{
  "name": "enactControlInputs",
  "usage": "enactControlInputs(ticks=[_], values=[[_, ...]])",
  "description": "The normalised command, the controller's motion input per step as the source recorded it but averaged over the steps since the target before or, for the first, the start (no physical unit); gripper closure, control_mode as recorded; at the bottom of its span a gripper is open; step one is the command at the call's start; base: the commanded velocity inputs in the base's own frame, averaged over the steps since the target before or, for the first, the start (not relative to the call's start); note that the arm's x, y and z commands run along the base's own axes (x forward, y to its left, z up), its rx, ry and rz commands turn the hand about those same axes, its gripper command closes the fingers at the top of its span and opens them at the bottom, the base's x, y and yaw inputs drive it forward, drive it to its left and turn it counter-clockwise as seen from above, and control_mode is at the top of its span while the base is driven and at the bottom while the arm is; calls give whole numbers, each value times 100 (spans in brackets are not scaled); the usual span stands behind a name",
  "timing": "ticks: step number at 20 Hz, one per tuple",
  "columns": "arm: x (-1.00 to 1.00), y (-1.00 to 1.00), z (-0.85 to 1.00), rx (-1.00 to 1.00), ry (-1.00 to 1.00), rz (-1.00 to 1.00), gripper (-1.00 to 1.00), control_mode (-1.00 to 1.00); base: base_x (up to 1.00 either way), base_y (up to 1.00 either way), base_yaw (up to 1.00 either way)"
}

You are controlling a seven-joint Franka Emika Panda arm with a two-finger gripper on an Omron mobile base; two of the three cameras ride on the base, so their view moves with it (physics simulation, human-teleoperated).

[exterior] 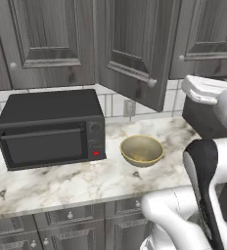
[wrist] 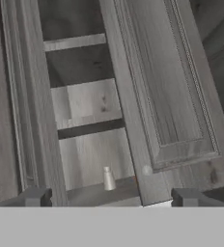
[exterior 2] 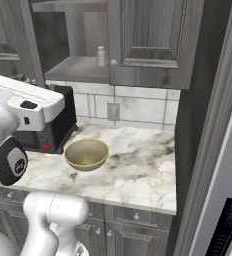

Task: Open the cabinet. Pick the orange and apple from the cabinet and place them into the bowl. Then close the cabinet.

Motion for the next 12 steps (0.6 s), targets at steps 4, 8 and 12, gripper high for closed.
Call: enactControlInputs(ticks=[4, 8, 12], values=[[19, -58, -20, 5, 14, 35, -100, -100, 0, 0, 0], [24, -28, -36, 0, 7, 36, -100, -100, 0, 0, 0], [21, -5, -38, 0, 0, 30, -100, -100, 0, 0, 0]])
